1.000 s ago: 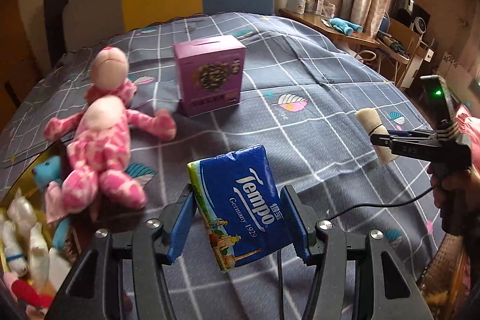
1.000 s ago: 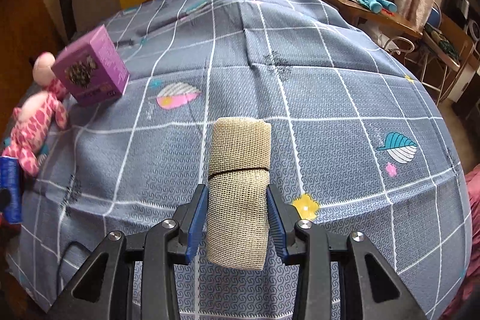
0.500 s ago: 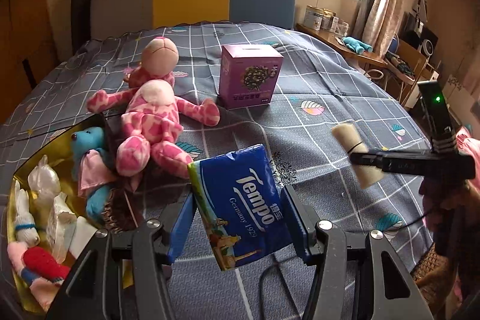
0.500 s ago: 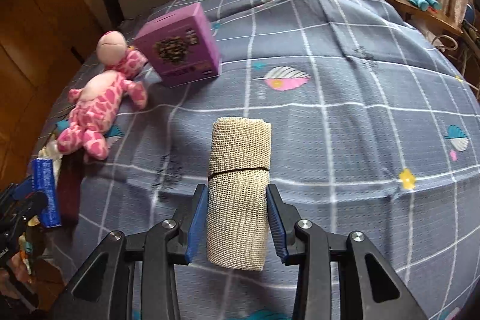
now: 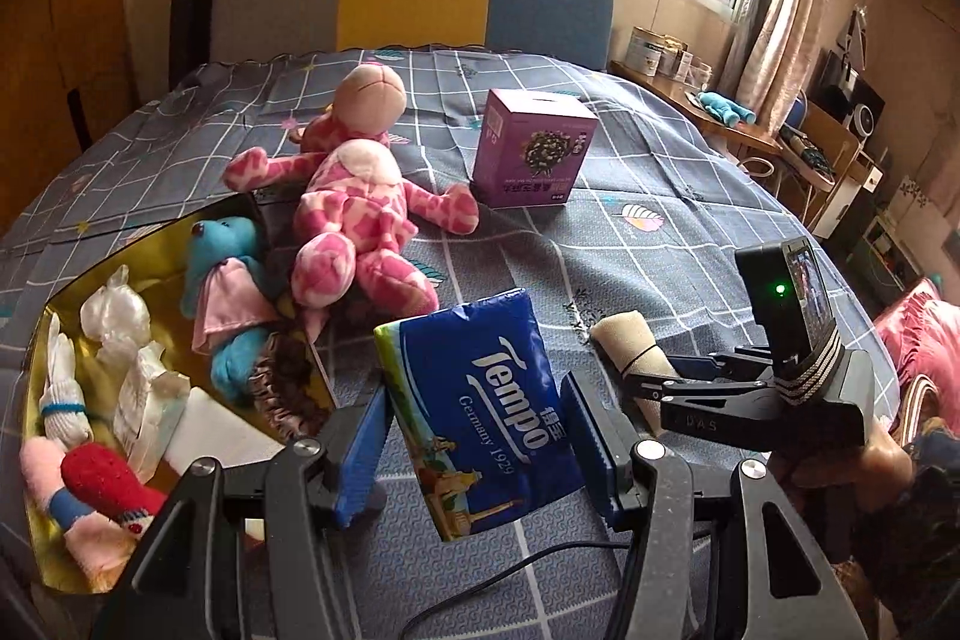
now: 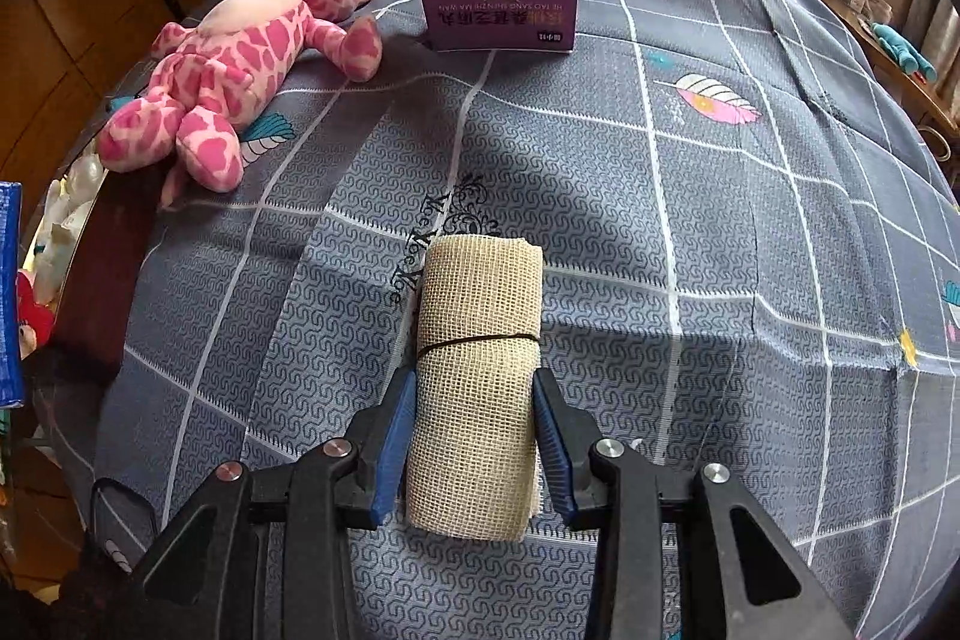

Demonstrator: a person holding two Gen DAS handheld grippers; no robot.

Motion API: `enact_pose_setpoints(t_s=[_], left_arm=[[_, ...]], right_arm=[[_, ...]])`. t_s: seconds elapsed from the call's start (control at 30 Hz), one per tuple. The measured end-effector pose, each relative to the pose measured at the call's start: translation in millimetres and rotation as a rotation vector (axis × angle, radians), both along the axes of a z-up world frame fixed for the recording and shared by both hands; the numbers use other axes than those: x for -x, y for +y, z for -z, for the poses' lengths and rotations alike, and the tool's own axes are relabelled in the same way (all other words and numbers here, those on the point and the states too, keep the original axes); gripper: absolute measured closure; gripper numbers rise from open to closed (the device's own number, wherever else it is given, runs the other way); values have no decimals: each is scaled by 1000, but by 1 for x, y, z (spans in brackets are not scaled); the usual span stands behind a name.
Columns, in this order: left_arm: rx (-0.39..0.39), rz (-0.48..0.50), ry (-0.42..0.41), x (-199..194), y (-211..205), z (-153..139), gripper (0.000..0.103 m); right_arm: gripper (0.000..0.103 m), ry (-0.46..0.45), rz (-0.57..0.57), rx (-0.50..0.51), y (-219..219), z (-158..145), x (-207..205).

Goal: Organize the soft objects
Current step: 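Carry the tissue pack with the left tool into the tray and open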

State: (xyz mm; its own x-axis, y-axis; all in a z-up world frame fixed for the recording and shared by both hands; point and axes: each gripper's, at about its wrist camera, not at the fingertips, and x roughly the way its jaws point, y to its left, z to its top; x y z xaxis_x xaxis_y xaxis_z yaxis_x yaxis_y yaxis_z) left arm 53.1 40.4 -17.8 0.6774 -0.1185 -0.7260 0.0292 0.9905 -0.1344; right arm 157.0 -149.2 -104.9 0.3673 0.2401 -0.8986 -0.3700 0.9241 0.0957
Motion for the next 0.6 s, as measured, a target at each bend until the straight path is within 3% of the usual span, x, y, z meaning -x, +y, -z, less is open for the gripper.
enact_pose_setpoints(t_s=[0.27, 0.6], left_arm=[[26, -80, -8, 21, 46, -1, 46], [134, -405, 3, 58, 186, -3, 46]], right_arm=[[64, -3, 7, -6, -2, 2, 0], [64, -11, 1, 5, 3, 2, 1]])
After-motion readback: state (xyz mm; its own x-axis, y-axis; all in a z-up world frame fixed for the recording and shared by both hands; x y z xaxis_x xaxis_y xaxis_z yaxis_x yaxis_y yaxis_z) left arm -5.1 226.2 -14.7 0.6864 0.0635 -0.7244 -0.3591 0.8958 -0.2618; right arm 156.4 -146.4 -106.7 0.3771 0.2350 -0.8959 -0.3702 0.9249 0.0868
